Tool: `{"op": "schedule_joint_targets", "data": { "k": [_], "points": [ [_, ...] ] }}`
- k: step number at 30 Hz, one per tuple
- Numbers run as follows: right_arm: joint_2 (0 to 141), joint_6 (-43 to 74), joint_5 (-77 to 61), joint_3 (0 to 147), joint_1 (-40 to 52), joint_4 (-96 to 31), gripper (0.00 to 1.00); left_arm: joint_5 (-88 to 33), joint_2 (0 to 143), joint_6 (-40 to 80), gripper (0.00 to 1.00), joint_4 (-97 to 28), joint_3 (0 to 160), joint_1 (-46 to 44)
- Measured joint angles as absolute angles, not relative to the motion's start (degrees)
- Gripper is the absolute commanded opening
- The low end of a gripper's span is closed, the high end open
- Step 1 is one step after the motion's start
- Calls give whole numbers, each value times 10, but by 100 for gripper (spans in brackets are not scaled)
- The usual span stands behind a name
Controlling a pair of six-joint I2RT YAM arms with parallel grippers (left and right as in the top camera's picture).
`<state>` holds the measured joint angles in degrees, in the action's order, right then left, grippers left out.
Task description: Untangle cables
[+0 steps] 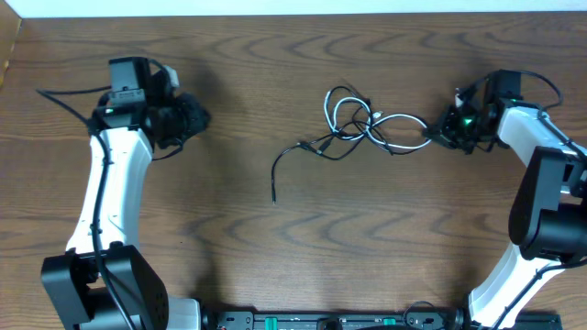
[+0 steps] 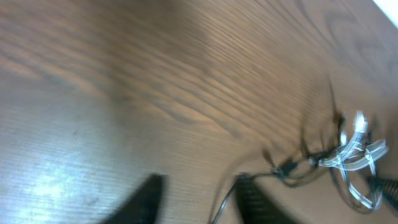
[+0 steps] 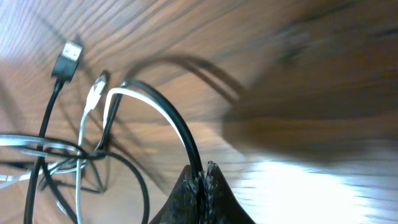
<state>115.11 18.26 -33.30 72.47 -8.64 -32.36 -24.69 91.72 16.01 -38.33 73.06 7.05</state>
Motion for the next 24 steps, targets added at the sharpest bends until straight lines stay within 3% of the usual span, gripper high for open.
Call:
{"op": "schedule_joint_targets", "data": {
  "k": [13, 24],
  "points": [
    [1151, 96, -353, 725, 87, -328, 1, -258, 917, 128, 61, -298, 730, -56],
    [1151, 54, -331, 725, 168, -328, 1, -220, 939, 227, 59, -319, 730, -143]
  ]
}}
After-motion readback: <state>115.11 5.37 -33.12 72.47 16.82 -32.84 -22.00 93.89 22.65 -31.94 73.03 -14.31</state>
